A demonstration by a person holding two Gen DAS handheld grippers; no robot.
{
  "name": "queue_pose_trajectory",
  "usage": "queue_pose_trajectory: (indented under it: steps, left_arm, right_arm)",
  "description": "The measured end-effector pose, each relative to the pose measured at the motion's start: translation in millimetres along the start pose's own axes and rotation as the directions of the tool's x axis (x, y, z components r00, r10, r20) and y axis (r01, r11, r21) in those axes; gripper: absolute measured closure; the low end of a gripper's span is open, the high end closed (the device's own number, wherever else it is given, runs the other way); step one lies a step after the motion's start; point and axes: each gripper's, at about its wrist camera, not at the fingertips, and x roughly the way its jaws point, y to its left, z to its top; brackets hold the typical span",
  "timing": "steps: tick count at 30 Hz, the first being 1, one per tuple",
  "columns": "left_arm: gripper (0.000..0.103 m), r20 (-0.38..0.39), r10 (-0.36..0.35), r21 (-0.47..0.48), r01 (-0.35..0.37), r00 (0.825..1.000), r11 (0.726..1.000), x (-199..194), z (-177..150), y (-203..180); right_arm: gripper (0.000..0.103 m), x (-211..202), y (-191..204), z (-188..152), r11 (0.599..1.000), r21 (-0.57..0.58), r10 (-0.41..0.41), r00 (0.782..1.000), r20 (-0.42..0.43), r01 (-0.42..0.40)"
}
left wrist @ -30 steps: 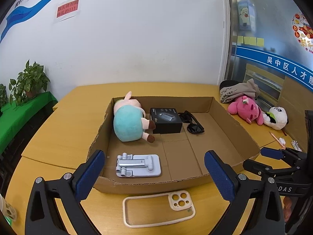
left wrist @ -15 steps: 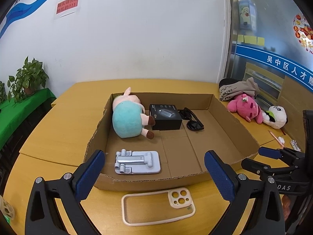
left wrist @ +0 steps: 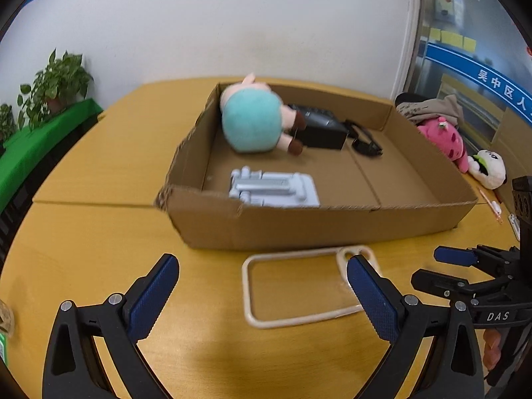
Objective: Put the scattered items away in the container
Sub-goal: 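Move both grippers toward the clear phone case with cream rim, then close both grippers on the phone case's long edges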
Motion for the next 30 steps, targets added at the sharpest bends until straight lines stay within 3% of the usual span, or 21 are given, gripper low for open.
queue_pose_trajectory:
  steps: [7,11,13,16,19,25,29,30]
  left_arm:
    - [0.023,-0.118,-0.048,-0.063,0.041,0.992,0.997,40,-12,18]
    - [0.025,-0.168,-0.133,-0.083,0.121,0.977,0.989,59,-21,21]
    - [0.027,-0.165,-0.163,-0.050,0.157,0.973,0.986,60,-22,17]
    - [0.029,-0.192,-0.242,0.009,0.248,0.951,0.969,57,-24,3]
    - [0.029,-0.208,-0.209,0.107,0.234,0.956,0.966,53,-31,-11]
    - [0.029,-0.271,-0.274,0.212,0.334,0.923,0.918,26,-58,-22]
    - [0.029,-0.352,-0.337,0.304,0.447,0.873,0.841,8,-75,-32]
    - [0.028,-0.364,-0.333,0.331,0.455,0.870,0.827,6,-75,-33]
  right_arm:
    - [0.023,26,13,-8,0.999,-0.022,0.045,0.998,-0.046,-0.046]
    - [0.022,38,24,-13,0.989,-0.097,0.102,0.993,-0.064,-0.108]
    - [0.022,41,30,-13,0.981,-0.151,0.115,0.991,-0.065,-0.123]
    - [0.018,42,38,-13,0.964,-0.193,0.172,0.982,-0.080,-0.185]
    - [0.016,37,40,-21,0.955,-0.236,0.167,0.983,-0.082,-0.181]
    - [0.016,8,30,-55,0.918,-0.280,0.247,0.957,-0.155,-0.282]
    - [0.015,-9,28,-77,0.874,-0.368,0.244,0.941,-0.233,-0.318]
    - [0.015,-12,26,-78,0.866,-0.385,0.238,0.940,-0.243,-0.318]
